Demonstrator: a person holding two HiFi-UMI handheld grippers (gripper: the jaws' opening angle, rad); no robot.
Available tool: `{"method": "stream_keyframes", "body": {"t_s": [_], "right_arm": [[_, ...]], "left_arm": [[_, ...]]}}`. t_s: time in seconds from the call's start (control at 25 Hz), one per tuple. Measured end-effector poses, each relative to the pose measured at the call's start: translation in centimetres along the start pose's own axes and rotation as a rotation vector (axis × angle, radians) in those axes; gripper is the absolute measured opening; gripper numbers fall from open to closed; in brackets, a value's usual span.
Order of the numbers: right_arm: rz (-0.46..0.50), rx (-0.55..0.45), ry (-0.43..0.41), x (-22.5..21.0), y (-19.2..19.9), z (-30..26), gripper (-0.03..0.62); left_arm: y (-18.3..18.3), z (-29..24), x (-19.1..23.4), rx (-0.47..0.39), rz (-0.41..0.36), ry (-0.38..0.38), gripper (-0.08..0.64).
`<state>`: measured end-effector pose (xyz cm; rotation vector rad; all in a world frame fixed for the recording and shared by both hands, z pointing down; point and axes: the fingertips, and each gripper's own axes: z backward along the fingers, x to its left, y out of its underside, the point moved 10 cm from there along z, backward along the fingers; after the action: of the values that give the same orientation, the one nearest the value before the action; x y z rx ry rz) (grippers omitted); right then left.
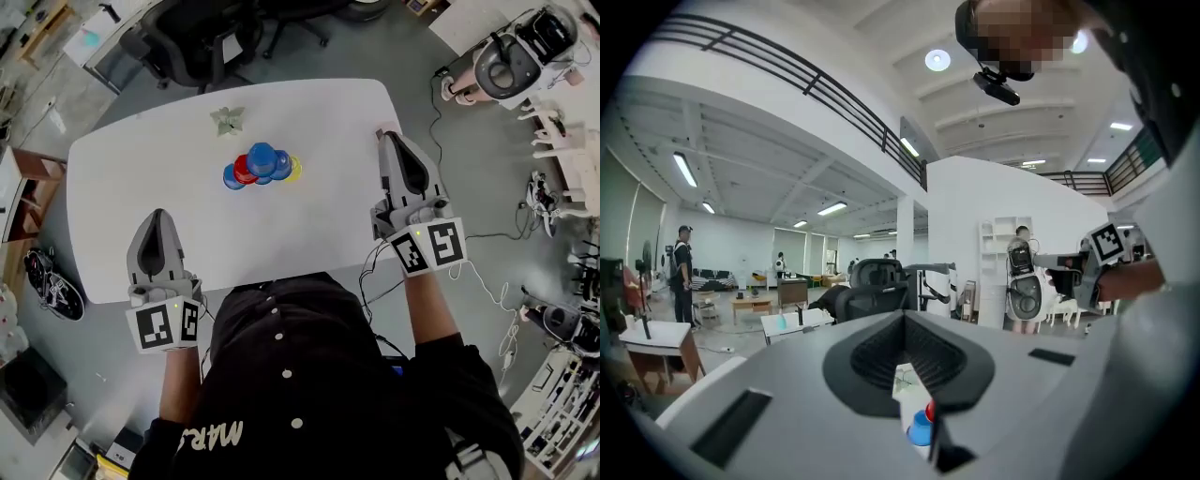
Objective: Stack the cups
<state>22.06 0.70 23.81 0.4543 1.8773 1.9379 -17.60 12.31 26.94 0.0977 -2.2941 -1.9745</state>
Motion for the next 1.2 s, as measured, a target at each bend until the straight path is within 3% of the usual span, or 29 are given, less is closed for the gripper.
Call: {"method": "stream_keyframes", "body": {"t_s": [0.4, 1.2], "right_arm": [[0.055, 0.019, 0.092, -0.7, 0.4, 5.4, 0.003], [0.110, 0.007, 0.114, -0.6, -0.9, 8.3, 0.003]], "left_arm": [[-1.4, 2.0, 0.6, -0.078, -0.045, -0.029, 0.011], [-1.6, 5.6, -0.3, -0.118, -0.050, -0.047, 0.011]]}}
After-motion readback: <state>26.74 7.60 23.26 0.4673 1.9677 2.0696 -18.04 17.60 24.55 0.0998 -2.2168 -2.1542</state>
